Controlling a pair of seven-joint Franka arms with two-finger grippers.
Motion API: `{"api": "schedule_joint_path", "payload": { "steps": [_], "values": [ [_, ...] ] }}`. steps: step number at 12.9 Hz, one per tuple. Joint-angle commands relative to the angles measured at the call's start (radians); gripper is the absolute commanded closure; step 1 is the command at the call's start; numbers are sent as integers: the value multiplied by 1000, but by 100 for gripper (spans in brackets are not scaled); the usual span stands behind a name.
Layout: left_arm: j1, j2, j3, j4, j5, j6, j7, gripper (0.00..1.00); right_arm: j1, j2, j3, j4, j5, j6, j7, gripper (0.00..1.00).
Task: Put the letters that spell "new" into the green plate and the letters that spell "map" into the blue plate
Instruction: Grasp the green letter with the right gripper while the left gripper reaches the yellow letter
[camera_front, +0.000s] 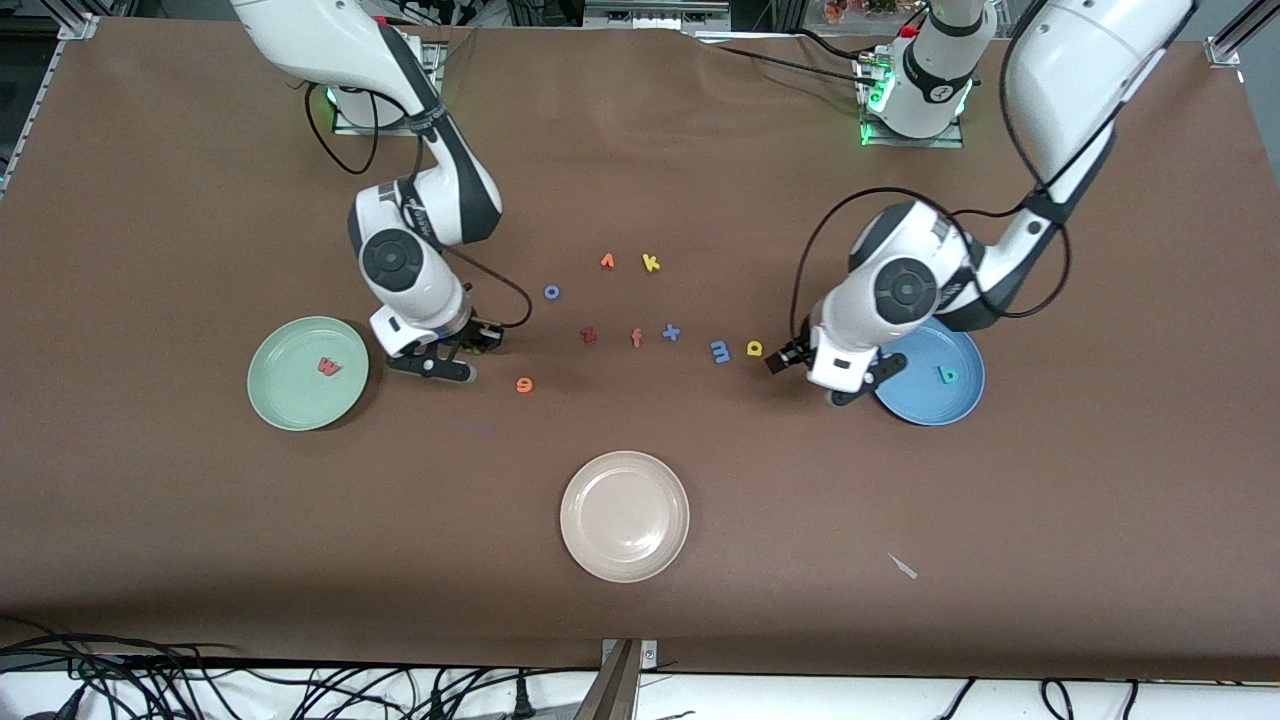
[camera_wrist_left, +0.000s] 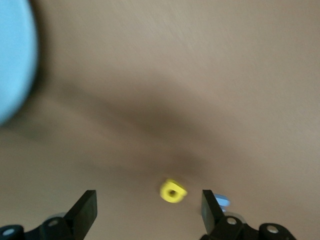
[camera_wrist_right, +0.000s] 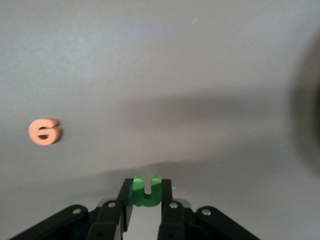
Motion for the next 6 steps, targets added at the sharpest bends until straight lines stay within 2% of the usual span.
{"api": "schedule_joint_path", "payload": {
  "steps": [1, 4, 6],
  "values": [
    [-39, 52, 15, 5, 70, 78, -140, 7, 3, -43, -82, 5, -10, -90, -180, 100],
    [-80, 104, 46, 8, 191, 136, -287, 7, 1, -53, -189, 2, -10, -126, -407, 100],
    [-89, 118, 50, 8, 218, 139, -326, 9, -8, -38, -243, 3, -10, -118, -531, 100]
  ]
}}
